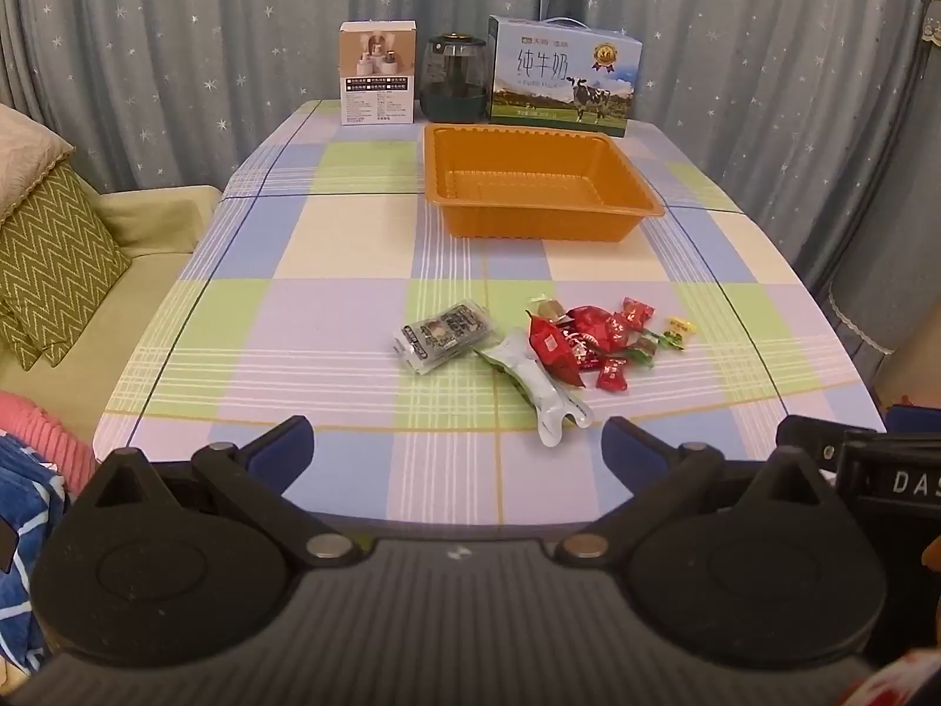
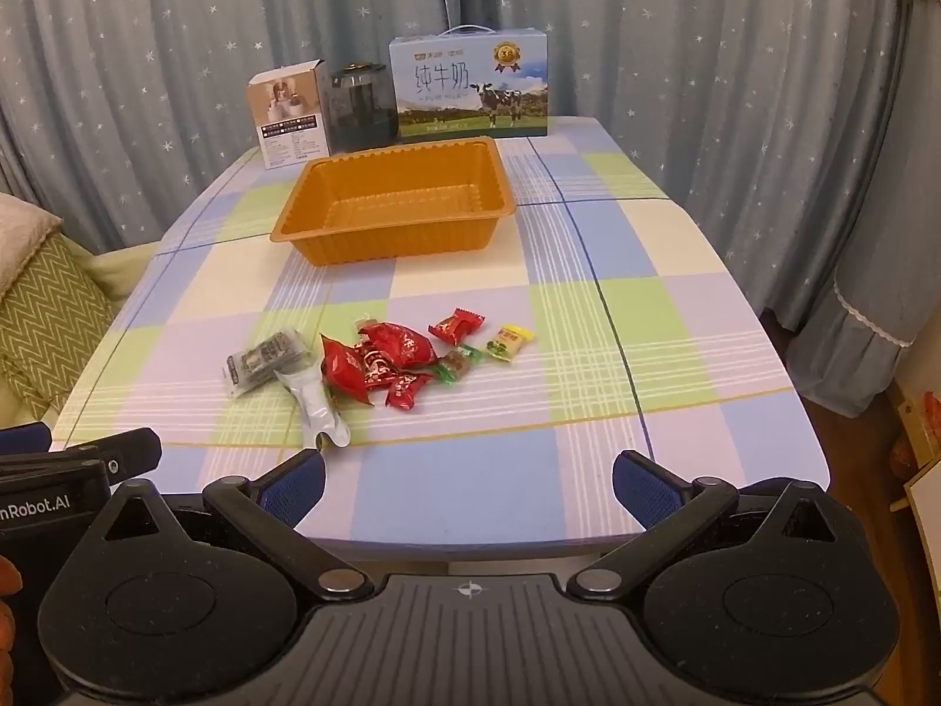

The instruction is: Organize snacks

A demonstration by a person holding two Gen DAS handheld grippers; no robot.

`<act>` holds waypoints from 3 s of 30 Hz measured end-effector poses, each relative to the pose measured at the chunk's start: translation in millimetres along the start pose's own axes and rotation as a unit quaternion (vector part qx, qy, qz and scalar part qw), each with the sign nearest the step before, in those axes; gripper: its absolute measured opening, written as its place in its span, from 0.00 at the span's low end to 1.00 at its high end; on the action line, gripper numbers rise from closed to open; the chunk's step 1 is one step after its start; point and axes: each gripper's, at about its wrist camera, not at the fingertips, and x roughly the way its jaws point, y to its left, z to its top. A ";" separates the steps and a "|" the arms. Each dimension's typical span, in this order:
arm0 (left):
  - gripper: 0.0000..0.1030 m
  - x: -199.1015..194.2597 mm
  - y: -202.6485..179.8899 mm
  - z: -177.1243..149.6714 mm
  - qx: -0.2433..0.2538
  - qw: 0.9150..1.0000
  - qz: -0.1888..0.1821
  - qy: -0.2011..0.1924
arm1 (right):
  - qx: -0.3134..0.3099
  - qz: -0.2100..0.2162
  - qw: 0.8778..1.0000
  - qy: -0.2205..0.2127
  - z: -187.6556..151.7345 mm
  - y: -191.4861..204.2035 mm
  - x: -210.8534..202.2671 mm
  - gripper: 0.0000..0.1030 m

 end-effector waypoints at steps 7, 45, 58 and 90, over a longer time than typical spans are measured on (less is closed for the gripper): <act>1.00 0.9 -3.1 -6.6 0.001 1.000 0.004 -0.005 | -0.003 -0.003 1.000 -0.003 0.2 0.8 -2.6 1.00; 1.00 1.7 -3.8 -8.3 0.001 1.000 0.001 -0.004 | -0.001 -0.006 1.000 -0.006 1.6 -3.7 -1.4 1.00; 1.00 1.0 -2.8 -7.6 0.000 1.000 0.001 -0.004 | 0.000 -0.008 1.000 -0.008 2.5 -5.8 -1.9 1.00; 1.00 5.9 -0.8 -7.1 -0.003 1.000 0.002 -0.001 | -0.001 -0.011 1.000 -0.010 1.4 -5.3 0.4 1.00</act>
